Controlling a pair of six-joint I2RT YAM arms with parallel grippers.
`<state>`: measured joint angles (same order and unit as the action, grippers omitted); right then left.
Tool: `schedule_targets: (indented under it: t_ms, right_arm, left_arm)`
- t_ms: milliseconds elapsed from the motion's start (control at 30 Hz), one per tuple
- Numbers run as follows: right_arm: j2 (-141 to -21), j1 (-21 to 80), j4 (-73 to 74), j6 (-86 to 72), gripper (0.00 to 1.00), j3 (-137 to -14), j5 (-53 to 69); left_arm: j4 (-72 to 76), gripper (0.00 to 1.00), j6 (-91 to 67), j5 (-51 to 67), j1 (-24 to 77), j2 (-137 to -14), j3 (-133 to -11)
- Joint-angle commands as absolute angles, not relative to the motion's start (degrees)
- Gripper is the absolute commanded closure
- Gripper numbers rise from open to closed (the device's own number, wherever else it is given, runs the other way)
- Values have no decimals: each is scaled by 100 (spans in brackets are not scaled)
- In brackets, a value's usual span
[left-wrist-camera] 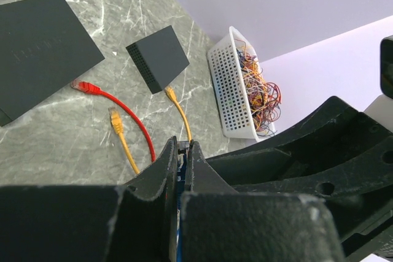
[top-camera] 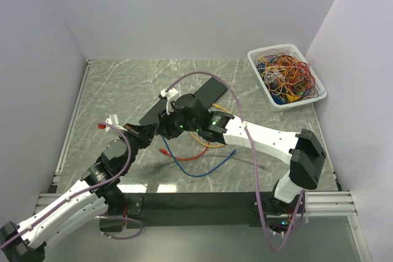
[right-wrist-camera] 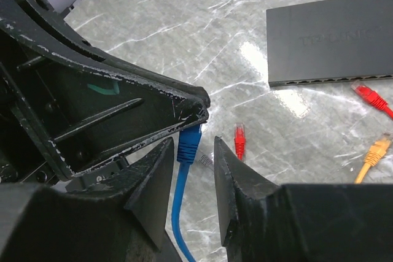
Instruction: Insert the plug into the switch port
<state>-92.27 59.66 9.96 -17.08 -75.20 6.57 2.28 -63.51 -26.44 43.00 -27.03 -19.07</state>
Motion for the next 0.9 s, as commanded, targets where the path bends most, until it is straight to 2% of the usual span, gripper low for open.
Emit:
schedule_targets:
  t_ms: [0, 300, 433, 600, 733, 767, 867]
  right_arm:
    - [-9264, 6003, 897, -1775, 61, -7682, 747]
    - [-9281, 6003, 800, -1819, 65, -7550, 729]
    - [-9299, 6003, 765, -1828, 74, -7541, 738]
    - [-9290, 6003, 738, -1819, 81, -7515, 800]
    - [-9281, 6003, 668, -1810, 100, -7462, 826]
    - [-9281, 6012, 642, -1811, 100, -7418, 817]
    - [-9237, 5994, 589, -1784, 100, -7287, 765]
  left_arm:
    - [404, 99, -6372, -2742, 4333, -2646, -1951]
    - [387, 99, -6372, -2716, 4333, -2602, -1960]
    - [396, 99, -6390, -2716, 4333, -2566, -1934]
    - [466, 99, -6399, -2716, 4333, -2452, -1881]
    - [544, 99, -6320, -2602, 4324, -2470, -1916]
    - [545, 99, -6293, -2584, 4333, -2487, -1933]
    - [501, 75, -6135, -2487, 4333, -2592, -2012]
